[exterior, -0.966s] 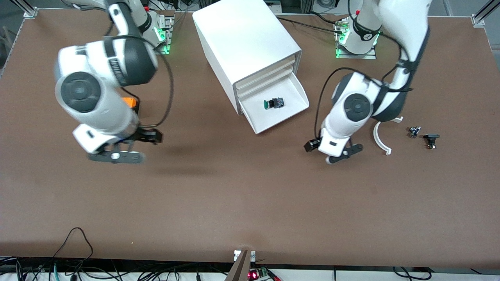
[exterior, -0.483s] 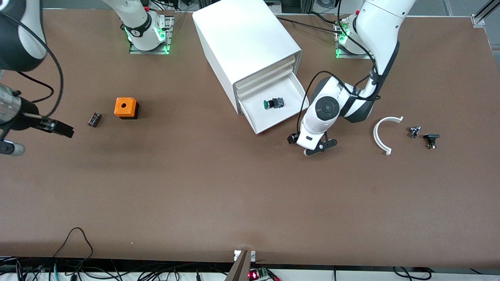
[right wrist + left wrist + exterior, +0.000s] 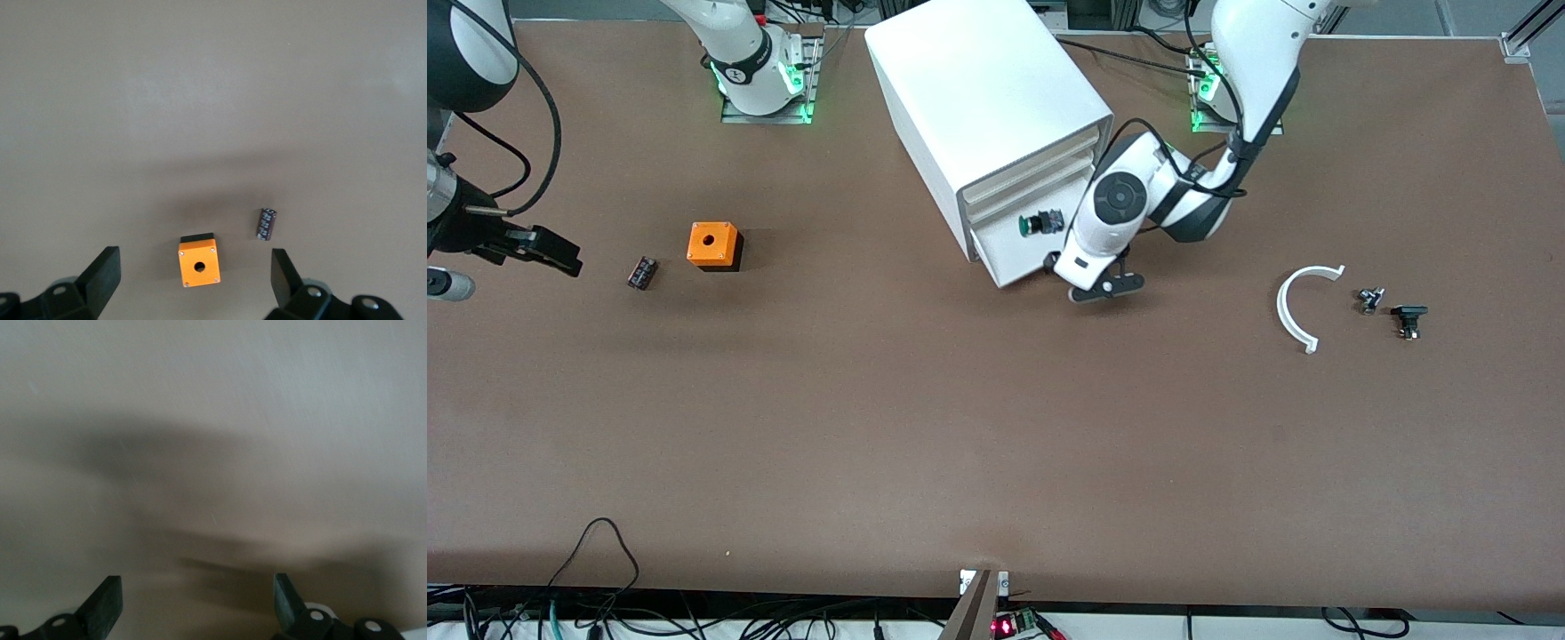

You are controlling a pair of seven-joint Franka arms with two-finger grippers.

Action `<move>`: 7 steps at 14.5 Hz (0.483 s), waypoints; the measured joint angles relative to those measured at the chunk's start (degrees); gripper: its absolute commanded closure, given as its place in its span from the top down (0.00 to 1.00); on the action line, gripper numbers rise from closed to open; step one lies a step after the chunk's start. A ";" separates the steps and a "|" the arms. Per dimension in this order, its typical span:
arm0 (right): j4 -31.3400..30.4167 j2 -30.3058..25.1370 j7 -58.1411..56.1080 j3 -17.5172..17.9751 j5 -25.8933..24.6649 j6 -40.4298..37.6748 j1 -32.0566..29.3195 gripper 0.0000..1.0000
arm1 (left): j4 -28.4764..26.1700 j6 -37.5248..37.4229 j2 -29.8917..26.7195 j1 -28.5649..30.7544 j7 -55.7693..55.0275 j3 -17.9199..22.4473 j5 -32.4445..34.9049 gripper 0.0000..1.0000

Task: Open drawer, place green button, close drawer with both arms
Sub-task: 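Push the drawer shut into the cabinet with the left gripper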

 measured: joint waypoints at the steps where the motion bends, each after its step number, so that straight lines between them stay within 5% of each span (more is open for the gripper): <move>1: -0.16 -0.14 -1.97 -0.61 0.00 0.04 -0.05 1.00 | -0.84 0.00 -0.27 -0.03 0.00 -1.37 0.00 1.00; 7: -1.14 -1.60 -4.15 -0.56 0.67 -0.26 -0.03 1.00 | -4.34 0.08 -2.29 -0.05 -0.09 -6.89 0.00 1.00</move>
